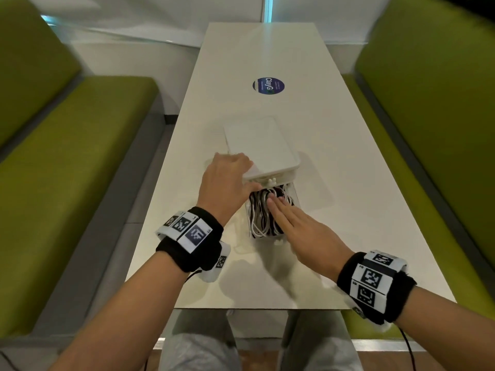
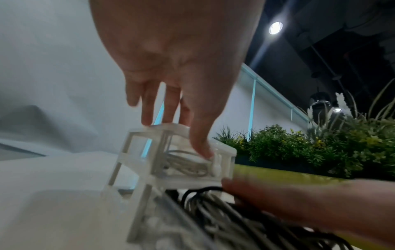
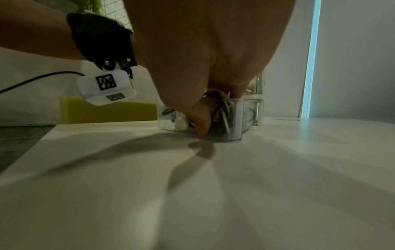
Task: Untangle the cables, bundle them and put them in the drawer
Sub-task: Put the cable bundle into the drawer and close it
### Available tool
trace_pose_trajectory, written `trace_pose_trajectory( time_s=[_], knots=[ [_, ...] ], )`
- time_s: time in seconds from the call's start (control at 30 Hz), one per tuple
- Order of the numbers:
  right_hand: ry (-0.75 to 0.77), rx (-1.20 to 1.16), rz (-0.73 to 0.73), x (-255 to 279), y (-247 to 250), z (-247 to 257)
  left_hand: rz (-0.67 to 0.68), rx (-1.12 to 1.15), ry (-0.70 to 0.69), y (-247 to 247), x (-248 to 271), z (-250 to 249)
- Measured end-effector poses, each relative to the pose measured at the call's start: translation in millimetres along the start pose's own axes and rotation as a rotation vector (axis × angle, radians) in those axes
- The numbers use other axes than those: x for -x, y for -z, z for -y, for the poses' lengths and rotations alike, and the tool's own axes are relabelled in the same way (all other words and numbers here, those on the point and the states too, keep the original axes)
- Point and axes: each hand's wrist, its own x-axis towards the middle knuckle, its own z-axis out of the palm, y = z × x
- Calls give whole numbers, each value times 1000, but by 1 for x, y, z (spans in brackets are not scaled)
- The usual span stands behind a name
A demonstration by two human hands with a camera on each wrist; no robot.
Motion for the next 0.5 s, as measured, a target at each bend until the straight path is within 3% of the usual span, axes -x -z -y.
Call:
trace_pose_trajectory(
  time_s=[0.1,0.17,0.33,0.5],
  knots=[
    [35,49,69,-4,-4,-6,47,-19,12,-11,-12,-4],
    [17,62,94,-8,-5,-5,111,-97,-57,-22,-15,-2],
    [69,89,-3,-21,-9,-8,100,-80,-170,-30,-13,7],
    [59,115,33,-21,3,-24,91,-65,-213,-25,-16,4]
  ],
)
